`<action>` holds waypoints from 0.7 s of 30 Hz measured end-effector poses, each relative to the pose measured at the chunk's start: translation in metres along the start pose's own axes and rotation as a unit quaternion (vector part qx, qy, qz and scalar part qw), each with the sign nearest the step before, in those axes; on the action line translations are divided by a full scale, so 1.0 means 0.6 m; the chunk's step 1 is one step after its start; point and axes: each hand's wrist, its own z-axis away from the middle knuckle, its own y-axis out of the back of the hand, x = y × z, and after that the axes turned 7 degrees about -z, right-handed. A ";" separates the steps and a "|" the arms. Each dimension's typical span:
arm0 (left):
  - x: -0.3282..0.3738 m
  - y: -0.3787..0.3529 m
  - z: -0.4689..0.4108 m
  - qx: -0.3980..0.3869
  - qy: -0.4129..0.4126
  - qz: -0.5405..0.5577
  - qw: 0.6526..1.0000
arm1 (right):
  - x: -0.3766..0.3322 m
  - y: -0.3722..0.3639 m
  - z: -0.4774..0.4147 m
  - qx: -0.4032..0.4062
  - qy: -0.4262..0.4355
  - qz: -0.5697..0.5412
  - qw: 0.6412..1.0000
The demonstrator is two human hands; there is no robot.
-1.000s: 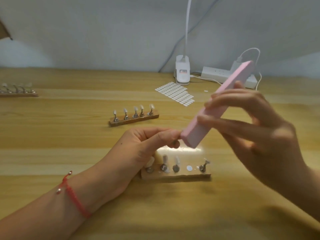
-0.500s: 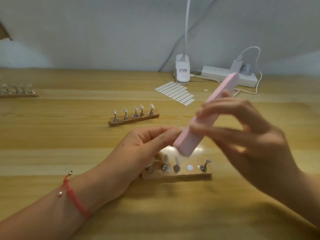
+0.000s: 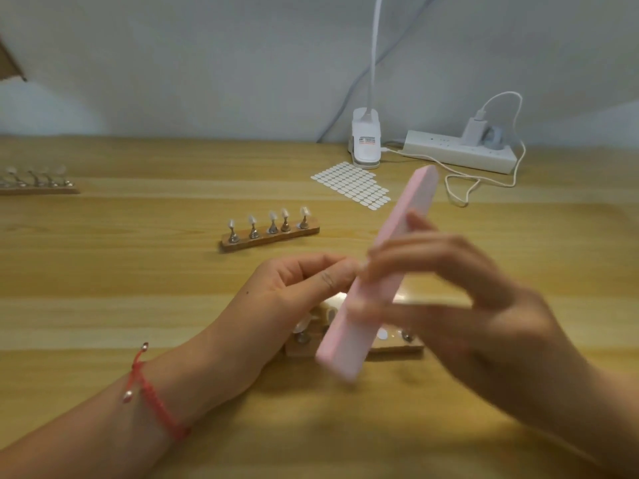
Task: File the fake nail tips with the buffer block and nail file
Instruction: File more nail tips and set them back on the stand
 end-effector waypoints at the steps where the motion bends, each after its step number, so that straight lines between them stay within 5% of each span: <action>1: 0.000 0.000 0.001 -0.001 0.001 0.001 1.000 | 0.009 0.007 -0.002 0.016 -0.022 0.006 1.000; 21: 0.003 -0.007 0.003 0.004 -0.003 -0.023 1.000 | -0.007 0.010 -0.004 0.008 -0.027 -0.023 0.999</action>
